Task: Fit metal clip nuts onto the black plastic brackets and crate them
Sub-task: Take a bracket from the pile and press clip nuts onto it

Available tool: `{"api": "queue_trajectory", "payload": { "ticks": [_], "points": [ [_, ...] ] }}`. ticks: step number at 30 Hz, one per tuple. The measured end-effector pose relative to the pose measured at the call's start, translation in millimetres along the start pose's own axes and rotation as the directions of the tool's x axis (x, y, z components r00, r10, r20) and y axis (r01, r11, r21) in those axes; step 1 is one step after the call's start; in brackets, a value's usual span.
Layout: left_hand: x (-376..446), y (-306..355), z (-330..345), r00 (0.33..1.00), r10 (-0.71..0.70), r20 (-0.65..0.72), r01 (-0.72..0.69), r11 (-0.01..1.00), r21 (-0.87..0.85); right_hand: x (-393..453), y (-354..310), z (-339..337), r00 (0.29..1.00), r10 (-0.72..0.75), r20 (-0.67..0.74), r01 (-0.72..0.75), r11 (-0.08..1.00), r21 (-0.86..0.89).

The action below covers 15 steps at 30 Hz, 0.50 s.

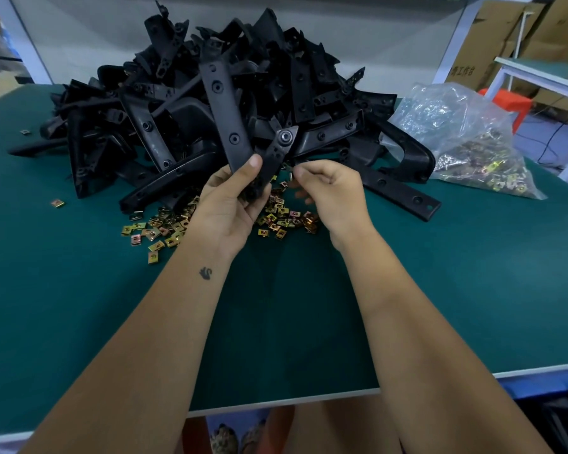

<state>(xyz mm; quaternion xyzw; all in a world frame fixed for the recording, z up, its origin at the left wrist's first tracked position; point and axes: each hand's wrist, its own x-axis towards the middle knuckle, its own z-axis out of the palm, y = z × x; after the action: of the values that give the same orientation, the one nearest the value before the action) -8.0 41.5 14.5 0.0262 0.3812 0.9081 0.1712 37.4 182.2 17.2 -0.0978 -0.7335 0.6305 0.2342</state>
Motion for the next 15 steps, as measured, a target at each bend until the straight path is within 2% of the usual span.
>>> {"api": "queue_trajectory", "payload": {
  "ticks": [6,9,15],
  "points": [
    [-2.6,0.0,1.3,0.992,0.018,0.126,-0.001,0.991,-0.136,1.8,-1.1,-2.4,0.996,0.086,-0.01,-0.084,0.987,0.136],
    [-0.4,-1.1,-1.0,0.995,-0.014,0.095,0.032,0.981,-0.192,2.4,-0.2,-3.3,0.994,0.109,-0.007,-0.106,0.976,0.189],
    [5.1,-3.5,-5.6,0.997,-0.07,0.015,0.071,0.989,-0.127,3.8,-0.2,-3.8,0.995,0.094,0.024,-0.097,0.938,0.334]
  ]
}}
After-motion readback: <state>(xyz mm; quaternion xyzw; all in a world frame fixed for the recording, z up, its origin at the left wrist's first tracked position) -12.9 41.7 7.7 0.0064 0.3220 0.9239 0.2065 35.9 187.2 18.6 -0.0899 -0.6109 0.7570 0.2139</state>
